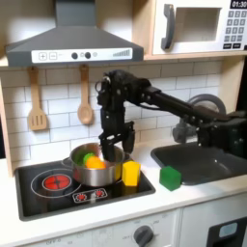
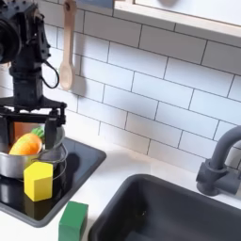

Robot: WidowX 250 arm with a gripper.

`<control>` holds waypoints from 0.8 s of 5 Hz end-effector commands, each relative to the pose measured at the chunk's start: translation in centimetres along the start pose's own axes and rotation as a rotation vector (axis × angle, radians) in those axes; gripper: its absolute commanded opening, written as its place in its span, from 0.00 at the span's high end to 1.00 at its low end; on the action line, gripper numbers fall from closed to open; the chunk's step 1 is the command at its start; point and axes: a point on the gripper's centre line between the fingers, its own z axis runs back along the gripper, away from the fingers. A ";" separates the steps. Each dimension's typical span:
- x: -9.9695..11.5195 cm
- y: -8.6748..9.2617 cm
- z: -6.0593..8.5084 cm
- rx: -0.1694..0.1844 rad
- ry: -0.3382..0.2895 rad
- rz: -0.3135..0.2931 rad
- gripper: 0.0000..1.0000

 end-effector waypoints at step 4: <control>-3.8 -1.9 -1.8 0.009 0.051 -0.132 0.00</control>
